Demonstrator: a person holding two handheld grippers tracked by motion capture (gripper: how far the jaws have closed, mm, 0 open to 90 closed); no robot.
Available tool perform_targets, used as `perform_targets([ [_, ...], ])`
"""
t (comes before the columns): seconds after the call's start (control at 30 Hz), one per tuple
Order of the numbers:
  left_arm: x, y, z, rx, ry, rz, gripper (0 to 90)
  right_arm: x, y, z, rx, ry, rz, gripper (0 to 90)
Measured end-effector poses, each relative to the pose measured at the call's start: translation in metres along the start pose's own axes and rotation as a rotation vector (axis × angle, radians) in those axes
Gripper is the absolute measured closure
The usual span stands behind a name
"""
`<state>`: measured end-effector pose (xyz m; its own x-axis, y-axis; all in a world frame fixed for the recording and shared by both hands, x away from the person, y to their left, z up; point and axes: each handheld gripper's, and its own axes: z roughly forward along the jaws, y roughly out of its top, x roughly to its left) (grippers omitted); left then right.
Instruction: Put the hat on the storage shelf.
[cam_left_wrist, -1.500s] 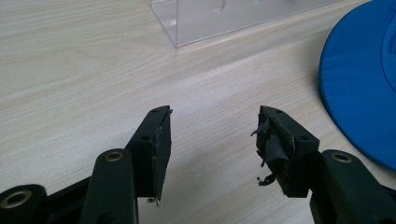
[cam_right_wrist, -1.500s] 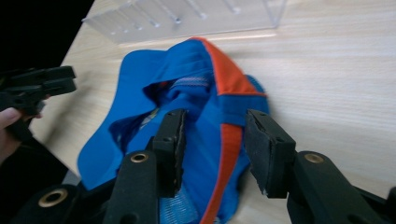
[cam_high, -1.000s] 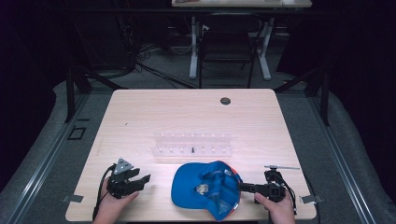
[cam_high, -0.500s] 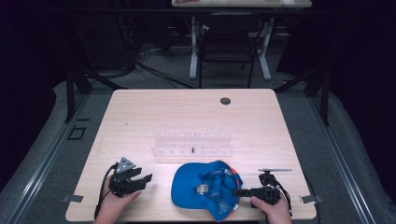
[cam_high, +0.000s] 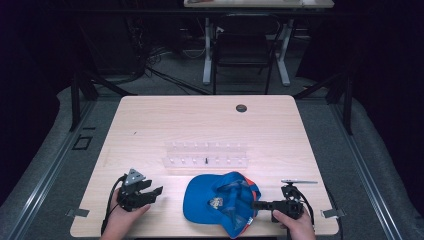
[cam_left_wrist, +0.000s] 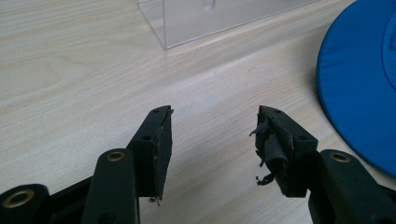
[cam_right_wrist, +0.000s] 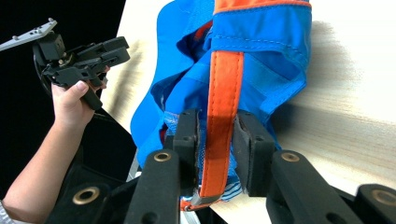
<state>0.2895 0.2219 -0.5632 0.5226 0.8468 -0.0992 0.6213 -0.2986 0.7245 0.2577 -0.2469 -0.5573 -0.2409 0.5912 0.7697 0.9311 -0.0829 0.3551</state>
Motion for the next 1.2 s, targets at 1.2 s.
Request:
perform_targets([
  [1.2,-0.002,0.000,0.000,0.005,0.002,0.004,46.2,0.008,0.018,-0.017,0.016,-0.198,-0.073,70.6],
])
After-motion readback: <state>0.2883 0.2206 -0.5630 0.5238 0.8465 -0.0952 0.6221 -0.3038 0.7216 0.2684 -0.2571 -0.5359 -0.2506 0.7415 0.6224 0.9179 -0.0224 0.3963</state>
